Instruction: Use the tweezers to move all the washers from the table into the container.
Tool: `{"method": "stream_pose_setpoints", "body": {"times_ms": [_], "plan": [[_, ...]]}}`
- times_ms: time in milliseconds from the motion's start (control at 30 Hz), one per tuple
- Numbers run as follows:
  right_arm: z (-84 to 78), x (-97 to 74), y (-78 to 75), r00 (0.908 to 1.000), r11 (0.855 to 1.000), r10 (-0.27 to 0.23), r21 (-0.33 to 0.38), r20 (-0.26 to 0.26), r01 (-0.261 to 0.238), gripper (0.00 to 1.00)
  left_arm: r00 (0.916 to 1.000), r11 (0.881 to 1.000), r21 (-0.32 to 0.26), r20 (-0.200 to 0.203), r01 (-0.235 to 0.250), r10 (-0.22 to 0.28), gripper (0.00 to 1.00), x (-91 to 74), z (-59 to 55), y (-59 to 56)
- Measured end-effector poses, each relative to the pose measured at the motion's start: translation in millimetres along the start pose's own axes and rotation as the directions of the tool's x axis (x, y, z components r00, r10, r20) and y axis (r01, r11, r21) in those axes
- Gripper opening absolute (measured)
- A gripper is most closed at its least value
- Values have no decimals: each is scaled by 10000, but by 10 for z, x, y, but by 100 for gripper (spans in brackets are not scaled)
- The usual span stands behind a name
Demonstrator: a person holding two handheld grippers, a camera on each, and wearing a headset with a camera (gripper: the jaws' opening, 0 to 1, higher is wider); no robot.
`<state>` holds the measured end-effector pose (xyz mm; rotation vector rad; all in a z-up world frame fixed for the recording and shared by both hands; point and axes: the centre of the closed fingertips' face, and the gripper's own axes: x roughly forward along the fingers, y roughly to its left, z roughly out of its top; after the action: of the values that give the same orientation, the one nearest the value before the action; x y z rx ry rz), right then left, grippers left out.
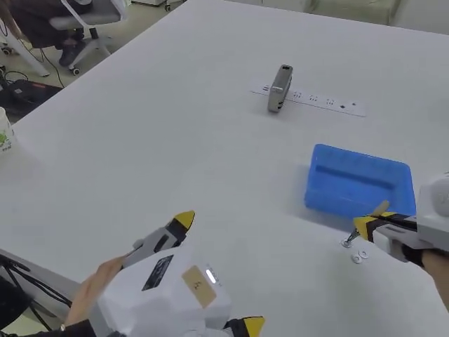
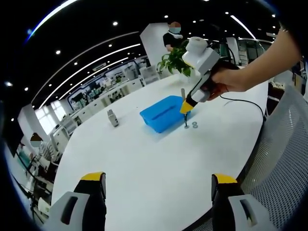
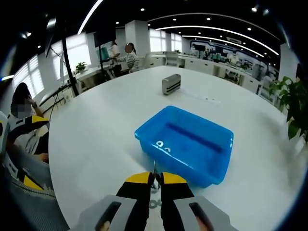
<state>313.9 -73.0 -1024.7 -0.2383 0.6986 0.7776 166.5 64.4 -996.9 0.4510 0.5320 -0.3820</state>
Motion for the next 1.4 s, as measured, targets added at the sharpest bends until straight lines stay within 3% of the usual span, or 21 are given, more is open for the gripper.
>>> {"method": "stream_pose_setpoints", "body": {"times_ms": [400, 600, 1133, 1400], "plan": [[-19, -6, 4, 10000, 9996, 9, -293, -14, -10, 1, 10000, 10000, 57, -63, 48, -48, 92, 4, -10, -12], [-28, -21, -5, 9994, 9988, 59, -480, -334, -75, 1, 9999, 9999, 36, -31, 99, -99, 93, 5, -5, -21], [166, -205, 40, 9997, 9976, 261, -644, -43, -263, 1, 10000, 10000, 68, -3, 27, -27, 93, 0, -1, -10], [339, -275, 14, 9990, 9982, 240, -562, 390, -218, 1, 9998, 9998, 99, -75, 166, -166, 95, 9, -13, -39]]}}
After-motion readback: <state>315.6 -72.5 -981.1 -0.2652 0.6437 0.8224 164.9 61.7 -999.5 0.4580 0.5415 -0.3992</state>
